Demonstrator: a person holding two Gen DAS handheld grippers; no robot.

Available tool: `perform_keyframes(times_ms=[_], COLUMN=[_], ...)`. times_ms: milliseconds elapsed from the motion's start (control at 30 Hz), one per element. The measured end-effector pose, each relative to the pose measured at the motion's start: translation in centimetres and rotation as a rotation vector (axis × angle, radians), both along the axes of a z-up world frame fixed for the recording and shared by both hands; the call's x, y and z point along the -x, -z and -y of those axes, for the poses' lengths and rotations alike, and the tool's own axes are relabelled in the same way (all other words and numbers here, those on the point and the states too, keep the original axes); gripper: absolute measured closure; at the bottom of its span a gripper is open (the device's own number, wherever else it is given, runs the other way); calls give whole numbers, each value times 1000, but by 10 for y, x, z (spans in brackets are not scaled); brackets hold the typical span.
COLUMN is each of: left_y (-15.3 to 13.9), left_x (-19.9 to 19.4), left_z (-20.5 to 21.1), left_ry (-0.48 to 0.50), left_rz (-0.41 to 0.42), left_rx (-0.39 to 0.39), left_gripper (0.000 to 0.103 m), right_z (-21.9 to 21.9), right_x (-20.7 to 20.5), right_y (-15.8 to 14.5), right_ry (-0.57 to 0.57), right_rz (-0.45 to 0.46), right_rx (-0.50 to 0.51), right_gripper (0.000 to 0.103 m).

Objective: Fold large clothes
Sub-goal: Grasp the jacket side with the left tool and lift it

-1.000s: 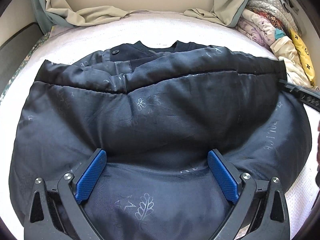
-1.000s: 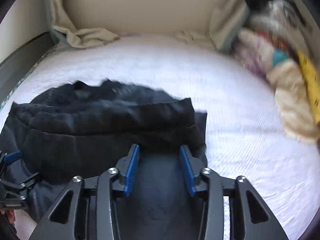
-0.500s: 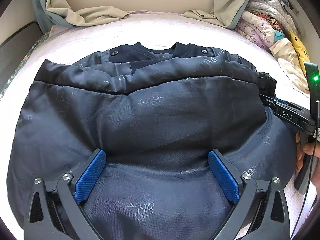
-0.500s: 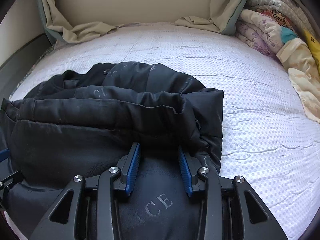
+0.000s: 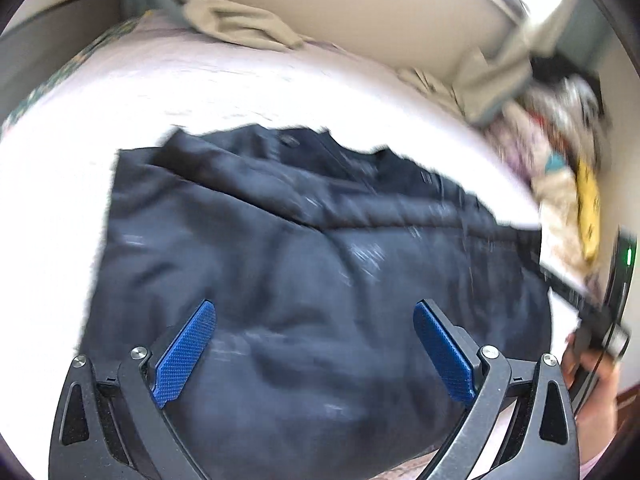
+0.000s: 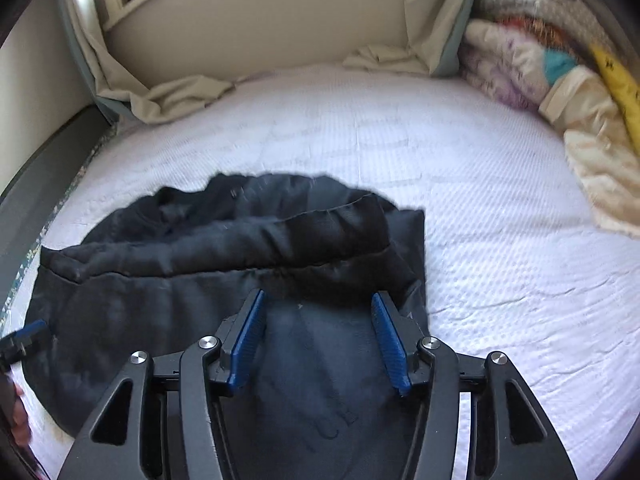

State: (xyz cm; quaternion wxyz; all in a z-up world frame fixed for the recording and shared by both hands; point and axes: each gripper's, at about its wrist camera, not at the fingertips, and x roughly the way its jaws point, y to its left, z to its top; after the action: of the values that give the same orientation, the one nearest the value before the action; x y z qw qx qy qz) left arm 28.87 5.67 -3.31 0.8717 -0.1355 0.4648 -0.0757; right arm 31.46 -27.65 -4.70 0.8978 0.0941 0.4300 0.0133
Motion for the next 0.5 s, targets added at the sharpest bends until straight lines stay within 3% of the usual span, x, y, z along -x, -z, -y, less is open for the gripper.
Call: perform_keyframes(times_ms=[100, 233, 333, 500], left_y=[-8, -6, 3, 20], left_x=[-1, 1, 3, 3], left_z=[-40, -92, -115, -131], left_ry=[-96, -197, -222, -233], left_rz=[6, -20, -57, -110], left_rx=[94, 293, 424, 532], left_gripper=[2, 2, 2, 2], right_z=[-2, -4, -7, -14], right_x=[11, 23, 30, 40], right_y=[-16, -30, -37, -44], right_ry=[-10, -29, -49, -74], right_rz=[25, 34, 37, 38], right_rx=[4, -37, -56, -43], right_gripper=[48, 45, 43, 42])
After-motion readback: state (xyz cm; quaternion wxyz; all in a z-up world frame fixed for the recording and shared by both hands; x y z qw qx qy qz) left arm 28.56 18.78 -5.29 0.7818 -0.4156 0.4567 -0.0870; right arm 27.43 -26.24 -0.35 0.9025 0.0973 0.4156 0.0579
